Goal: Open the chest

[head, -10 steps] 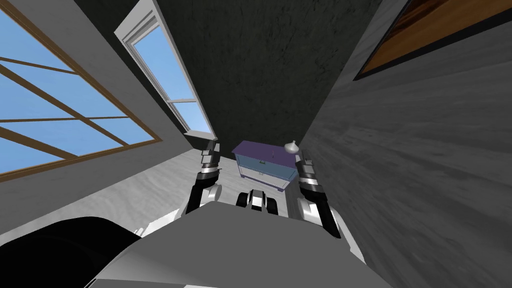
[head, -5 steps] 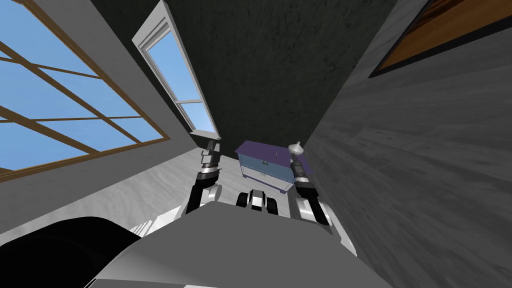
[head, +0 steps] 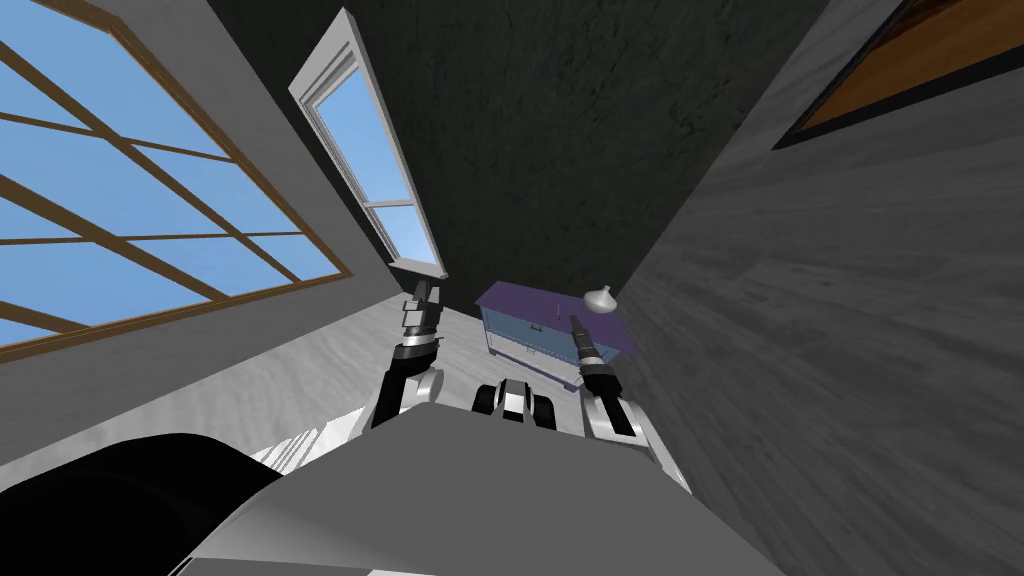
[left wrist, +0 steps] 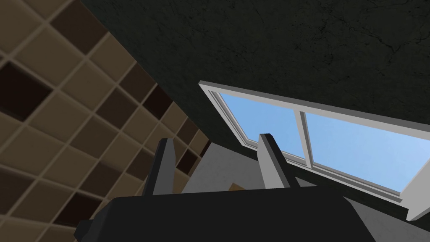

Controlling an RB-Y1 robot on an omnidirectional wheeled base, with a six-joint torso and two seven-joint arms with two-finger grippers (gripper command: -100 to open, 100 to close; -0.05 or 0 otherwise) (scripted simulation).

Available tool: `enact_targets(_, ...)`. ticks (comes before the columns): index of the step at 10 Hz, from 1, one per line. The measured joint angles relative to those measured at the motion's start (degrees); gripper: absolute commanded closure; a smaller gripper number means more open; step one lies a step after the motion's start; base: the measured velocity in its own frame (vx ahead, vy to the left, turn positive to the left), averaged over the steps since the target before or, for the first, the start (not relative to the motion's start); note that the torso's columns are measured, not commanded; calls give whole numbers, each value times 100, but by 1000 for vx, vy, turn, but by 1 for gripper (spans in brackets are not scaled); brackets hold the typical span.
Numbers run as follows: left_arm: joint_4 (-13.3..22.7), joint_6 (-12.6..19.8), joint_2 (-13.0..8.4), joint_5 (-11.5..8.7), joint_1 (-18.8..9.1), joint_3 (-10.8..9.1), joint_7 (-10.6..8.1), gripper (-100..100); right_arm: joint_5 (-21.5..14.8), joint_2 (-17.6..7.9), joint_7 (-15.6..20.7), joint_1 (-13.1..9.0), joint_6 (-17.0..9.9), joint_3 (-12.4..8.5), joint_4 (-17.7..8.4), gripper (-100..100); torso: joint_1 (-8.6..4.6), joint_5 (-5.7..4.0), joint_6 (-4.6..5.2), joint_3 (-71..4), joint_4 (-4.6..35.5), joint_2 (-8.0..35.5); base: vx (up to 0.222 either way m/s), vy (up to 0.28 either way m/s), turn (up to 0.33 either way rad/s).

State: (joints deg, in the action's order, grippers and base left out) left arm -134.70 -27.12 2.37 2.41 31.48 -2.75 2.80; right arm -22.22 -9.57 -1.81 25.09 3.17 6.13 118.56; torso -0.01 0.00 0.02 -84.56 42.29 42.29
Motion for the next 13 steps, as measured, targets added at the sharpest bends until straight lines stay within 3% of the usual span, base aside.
enact_targets(3, 0, 0, 0, 0, 0, 0, 0, 0, -412, -102, -32, -151, -420, 109, -445, -100, 2, 0, -3, -1, 0, -2, 12, 31, 78)
enact_targets(4, 0, 0, 0, 0, 0, 0, 0, 0, -541, -110, -32, -133, -589, 167, -474, -100, 0, 0, 0, -1, 0, 0, 13, 36, 104)
enact_targets(7, 0, 0, 0, 0, 0, 0, 0, 0, -1048, -48, 9, -305, -1044, 349, -967, -100, 3, 0, -4, -1, 0, -2, 14, 34, 79)
enact_targets(11, 0, 0, 0, 0, 0, 0, 0, 0, -1700, -53, 25, -509, -1783, 597, -1552, -100, 3, 0, -4, 0, 0, -1, 13, 35, 91)
enact_targets(13, 0, 0, 0, 0, 0, 0, 0, 0, -1974, -108, 26, -486, -2171, 728, -1711, -100, 2, -1, -3, 0, 0, 0, 13, 35, 91)
